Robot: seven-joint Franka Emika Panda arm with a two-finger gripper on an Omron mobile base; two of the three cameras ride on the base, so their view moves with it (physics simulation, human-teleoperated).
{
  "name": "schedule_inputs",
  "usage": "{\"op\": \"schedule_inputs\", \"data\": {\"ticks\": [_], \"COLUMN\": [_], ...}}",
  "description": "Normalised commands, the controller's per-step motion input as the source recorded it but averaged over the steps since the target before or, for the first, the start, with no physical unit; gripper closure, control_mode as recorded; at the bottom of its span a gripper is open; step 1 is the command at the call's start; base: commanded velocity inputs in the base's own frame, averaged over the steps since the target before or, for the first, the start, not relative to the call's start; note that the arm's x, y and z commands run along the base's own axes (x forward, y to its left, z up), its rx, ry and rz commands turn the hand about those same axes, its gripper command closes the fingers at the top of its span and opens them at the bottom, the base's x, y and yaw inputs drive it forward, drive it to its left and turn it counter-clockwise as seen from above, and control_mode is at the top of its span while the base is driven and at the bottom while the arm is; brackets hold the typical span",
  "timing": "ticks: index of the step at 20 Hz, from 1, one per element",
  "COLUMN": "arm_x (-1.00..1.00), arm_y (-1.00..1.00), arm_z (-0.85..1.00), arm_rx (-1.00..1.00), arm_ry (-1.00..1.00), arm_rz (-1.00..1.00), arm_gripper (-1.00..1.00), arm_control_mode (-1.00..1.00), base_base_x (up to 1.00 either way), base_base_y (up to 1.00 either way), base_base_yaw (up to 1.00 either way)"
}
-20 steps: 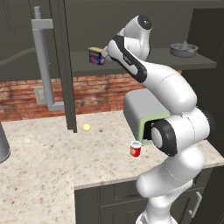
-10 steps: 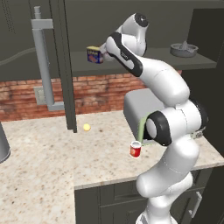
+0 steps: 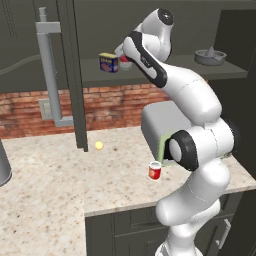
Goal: Pick the cans from the counter and place them in their designated side in the cabinet.
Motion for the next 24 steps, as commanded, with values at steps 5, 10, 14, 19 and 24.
{"op": "schedule_inputs", "data": {"ticks": [5, 10, 14, 19, 24], "arm_x": [-0.44, -0.53, -0.61, -0.66, -0.73], "arm_y": [0.0, 0.0, -0.04, -0.06, -0.1], "arm_z": [0.0, -0.06, -0.01, 0.0, 0.0], "arm_rx": [0.0, 0.0, 0.0, 0.0, 0.0], "arm_ry": [-0.12, -0.18, -0.19, -0.09, -0.02], "arm_rz": [0.02, 0.03, 0.03, 0.01, 0.0], "arm_gripper": [-1.0, -1.0, -1.0, -1.0, -1.0], "arm_control_mode": [-1.0, -1.0, -1.0, -1.0, -1.0], "base_base_x": [0.0, 0.0, 0.0, 0.0, 0.0], "base_base_y": [0.0, 0.0, 0.0, 0.0, 0.0], "base_base_yaw": [0.0, 0.0, 0.0, 0.0, 0.0]}}
